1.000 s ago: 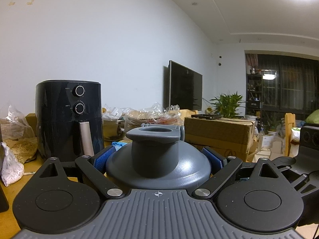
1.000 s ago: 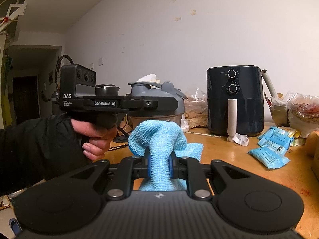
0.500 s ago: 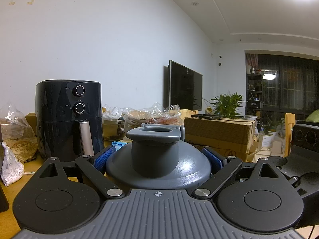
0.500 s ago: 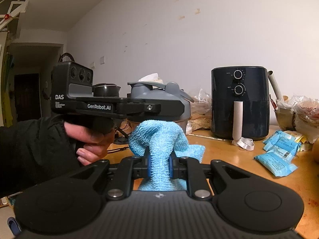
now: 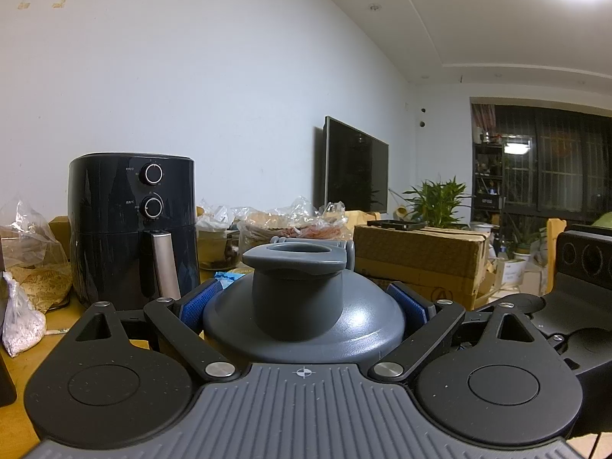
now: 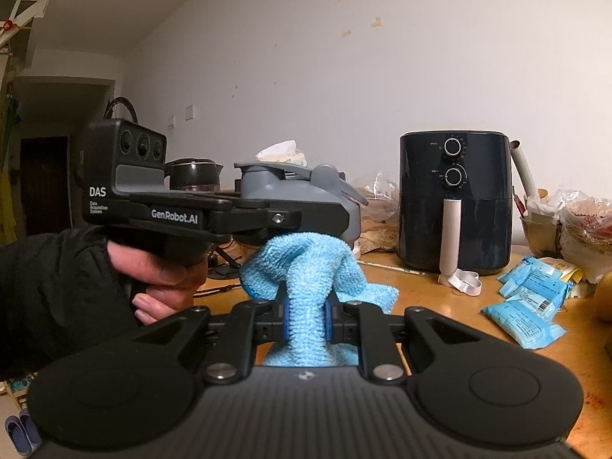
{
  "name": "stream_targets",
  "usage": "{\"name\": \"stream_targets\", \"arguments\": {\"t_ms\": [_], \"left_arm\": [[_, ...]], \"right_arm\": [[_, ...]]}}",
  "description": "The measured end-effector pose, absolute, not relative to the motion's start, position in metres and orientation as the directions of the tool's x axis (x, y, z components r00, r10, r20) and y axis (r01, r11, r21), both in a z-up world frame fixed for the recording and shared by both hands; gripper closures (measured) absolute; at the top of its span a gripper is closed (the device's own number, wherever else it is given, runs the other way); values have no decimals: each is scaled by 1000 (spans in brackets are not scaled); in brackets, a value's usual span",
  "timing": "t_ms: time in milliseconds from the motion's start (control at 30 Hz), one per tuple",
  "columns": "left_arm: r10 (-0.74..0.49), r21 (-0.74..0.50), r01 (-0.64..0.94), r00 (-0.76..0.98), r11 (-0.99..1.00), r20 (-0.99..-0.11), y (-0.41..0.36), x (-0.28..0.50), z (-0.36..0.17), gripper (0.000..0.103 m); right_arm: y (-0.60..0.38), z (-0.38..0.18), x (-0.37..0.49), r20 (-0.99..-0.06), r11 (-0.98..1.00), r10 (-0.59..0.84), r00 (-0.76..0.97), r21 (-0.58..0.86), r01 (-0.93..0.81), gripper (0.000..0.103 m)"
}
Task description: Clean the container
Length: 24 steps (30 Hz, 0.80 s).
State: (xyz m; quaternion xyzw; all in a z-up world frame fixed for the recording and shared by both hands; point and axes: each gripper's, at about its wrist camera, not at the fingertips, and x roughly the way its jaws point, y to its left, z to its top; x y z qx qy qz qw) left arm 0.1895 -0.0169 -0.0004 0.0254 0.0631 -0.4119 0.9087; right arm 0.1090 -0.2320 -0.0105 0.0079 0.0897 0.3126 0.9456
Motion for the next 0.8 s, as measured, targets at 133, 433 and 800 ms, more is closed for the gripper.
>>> {"name": "stream_targets", "arguments": {"t_ms": [133, 433, 800], "left_arm": [[-744, -5, 750, 655, 661, -137, -18, 189, 0, 9], [-743, -5, 750, 655, 662, -138, -19, 188, -2, 9], [-743, -6, 749, 655, 662, -138, -18, 188, -1, 9]], "right_arm": [[-231, -9, 109, -176, 805, 590, 788, 62, -589, 90], [-229, -11, 111, -209, 806, 587, 782, 52, -590, 90], [-223, -30, 123, -329, 799, 577, 747, 39, -600, 93]]}}
